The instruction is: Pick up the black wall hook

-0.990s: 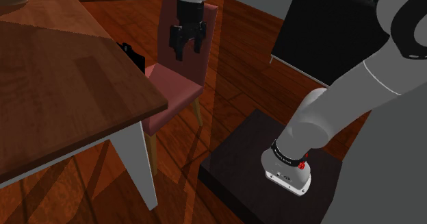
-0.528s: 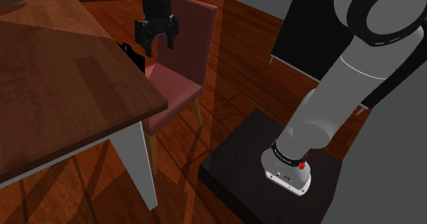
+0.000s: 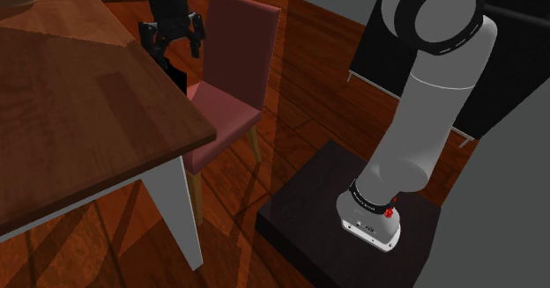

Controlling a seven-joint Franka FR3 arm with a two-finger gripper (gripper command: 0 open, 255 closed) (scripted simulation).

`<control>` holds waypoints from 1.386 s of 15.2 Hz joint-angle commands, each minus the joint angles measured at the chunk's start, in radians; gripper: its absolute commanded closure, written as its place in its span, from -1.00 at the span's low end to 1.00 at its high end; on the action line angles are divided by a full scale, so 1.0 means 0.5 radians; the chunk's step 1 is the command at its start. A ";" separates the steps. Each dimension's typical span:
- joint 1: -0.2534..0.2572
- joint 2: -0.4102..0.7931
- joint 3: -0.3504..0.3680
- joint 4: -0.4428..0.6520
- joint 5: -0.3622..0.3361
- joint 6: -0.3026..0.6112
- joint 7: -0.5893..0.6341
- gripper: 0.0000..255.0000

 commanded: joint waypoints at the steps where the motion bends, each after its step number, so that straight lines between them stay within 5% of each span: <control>1: 0.011 0.019 0.011 -0.067 0.007 0.178 0.002 -1.00; 7: 0.009 0.008 0.003 -0.205 0.012 0.305 -0.002 -1.00; 8: 0.010 -0.001 0.005 -0.217 0.014 0.310 0.001 1.00; 21: 0.014 0.017 0.005 -0.085 0.009 0.194 0.001 1.00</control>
